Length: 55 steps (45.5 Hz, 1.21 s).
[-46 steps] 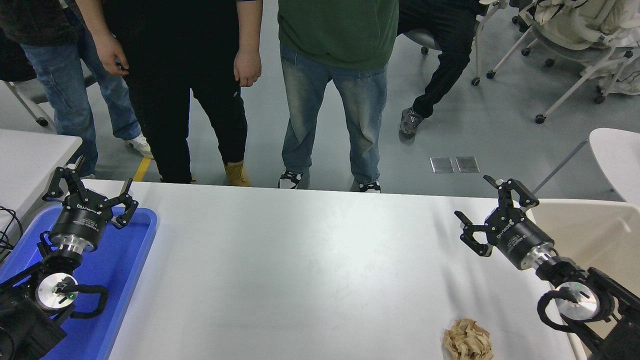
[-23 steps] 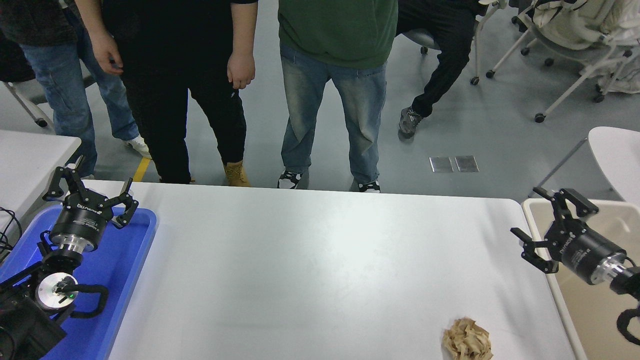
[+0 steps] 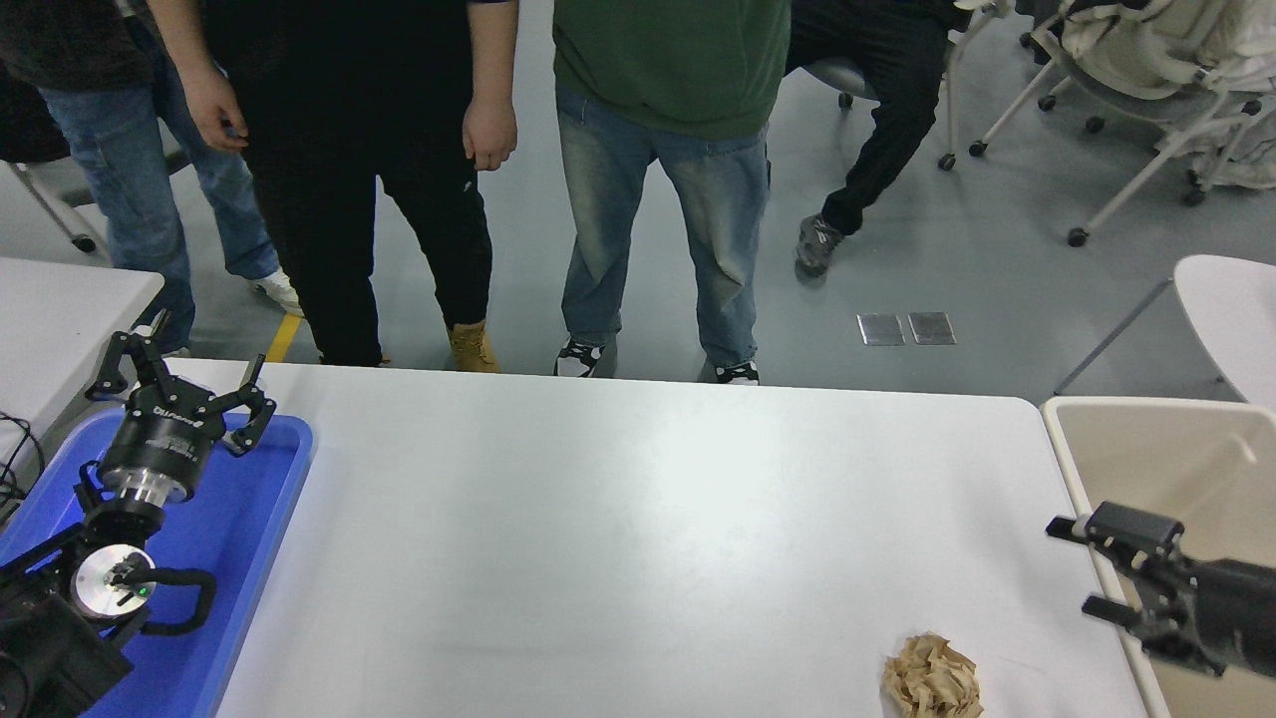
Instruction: Clean the table surface
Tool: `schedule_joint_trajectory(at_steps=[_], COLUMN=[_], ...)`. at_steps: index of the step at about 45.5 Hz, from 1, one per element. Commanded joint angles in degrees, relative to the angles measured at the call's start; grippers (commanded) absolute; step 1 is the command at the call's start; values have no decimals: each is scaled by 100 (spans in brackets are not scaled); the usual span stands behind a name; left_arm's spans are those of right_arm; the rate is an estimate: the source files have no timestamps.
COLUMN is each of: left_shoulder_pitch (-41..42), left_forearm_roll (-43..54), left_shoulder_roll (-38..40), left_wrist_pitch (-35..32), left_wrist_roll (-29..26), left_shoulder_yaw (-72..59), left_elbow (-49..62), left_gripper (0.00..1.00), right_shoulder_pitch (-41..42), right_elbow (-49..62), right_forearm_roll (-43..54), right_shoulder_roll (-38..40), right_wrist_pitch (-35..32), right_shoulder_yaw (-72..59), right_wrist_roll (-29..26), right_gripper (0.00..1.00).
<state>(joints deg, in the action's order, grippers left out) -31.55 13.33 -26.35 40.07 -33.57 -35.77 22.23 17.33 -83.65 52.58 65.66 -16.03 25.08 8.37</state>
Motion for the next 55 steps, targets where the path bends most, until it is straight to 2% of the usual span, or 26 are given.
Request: schedule_joint_trajectory(at_steps=[1,9,20,34,55], left_shoulder_pitch=[0,0,0,0,0], left_forearm_roll=[-6,2,-6,-6,3], left_shoulder_roll=[7,7,7,-2,-2], left_wrist_pitch=[1,1,1,1,1], left_wrist_roll=[0,0,0,0,0], left_shoulder_yaw=[0,0,0,0,0], left_elbow=[0,0,0,0,0], left_gripper=[100,100,100,100,100], right_shoulder_pitch=[42,174,446,1053,1035], right_elbow=[-319,-336,-293,-169,296], right_forearm_roll=[956,912,860,499,596], right_shoulder_roll=[-176,-562,-1195,-1529,-2171], right_wrist_pitch=[117,108,108,100,108], right_shoulder_yaw=[-477,-557,-566,-943,-1084], right_wrist_roll=[-906,-1469,-1742,-1777,-1768], right_gripper=[100,100,100,100,100])
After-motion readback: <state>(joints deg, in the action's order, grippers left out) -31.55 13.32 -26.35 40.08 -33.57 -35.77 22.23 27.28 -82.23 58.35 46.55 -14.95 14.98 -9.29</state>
